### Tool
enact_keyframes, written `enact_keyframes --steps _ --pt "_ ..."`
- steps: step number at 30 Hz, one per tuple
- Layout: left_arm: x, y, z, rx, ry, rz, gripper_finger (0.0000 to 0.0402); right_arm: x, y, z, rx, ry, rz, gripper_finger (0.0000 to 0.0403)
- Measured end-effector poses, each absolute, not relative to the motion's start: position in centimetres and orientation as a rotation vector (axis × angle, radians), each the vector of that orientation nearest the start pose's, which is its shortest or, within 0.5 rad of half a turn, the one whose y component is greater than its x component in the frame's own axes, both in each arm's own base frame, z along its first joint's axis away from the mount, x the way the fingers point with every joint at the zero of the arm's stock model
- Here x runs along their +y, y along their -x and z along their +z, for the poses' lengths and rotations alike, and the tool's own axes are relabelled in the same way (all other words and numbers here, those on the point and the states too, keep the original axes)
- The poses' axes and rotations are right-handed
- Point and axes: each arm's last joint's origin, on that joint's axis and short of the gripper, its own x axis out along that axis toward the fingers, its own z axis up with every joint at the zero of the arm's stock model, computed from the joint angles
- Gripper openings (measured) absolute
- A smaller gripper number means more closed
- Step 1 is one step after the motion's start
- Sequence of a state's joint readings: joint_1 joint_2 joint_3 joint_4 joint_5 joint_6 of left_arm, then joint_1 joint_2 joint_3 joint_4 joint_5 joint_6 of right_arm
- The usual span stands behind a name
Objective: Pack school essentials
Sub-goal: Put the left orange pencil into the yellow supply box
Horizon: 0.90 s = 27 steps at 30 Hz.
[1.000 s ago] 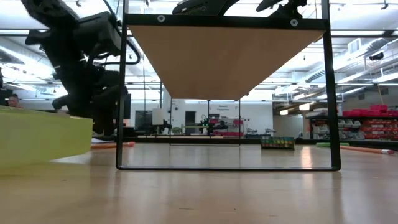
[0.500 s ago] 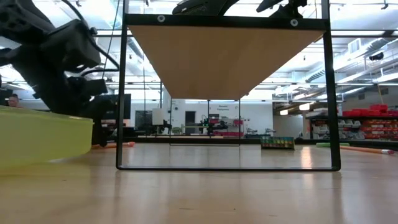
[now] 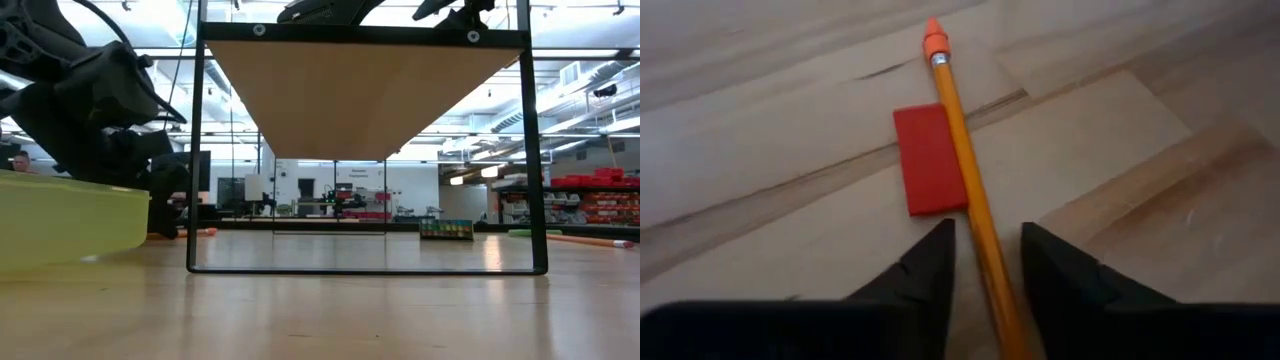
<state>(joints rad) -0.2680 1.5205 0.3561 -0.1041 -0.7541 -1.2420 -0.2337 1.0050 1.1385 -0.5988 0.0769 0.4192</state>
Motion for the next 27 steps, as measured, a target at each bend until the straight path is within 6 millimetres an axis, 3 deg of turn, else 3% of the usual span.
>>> enact_keyframes --steps 6,14,27 --pt "-3.6 -18.2 7.8 0.647 0.457 0.976 0.0018 -4.8 -19.4 37.5 0.395 -0.445 -0.398 0.0216" --pt "-4.1 -18.3 7.8 0.621 0.481 0.986 0.0013 -4.8 -19.4 37.5 0.395 -0.444 -0.398 0.0216" --pt "-4.5 -19.9 11.2 0.776 0.465 0.902 0.001 -4.8 -19.4 37.5 0.395 -0.441 -0.398 0.0216"
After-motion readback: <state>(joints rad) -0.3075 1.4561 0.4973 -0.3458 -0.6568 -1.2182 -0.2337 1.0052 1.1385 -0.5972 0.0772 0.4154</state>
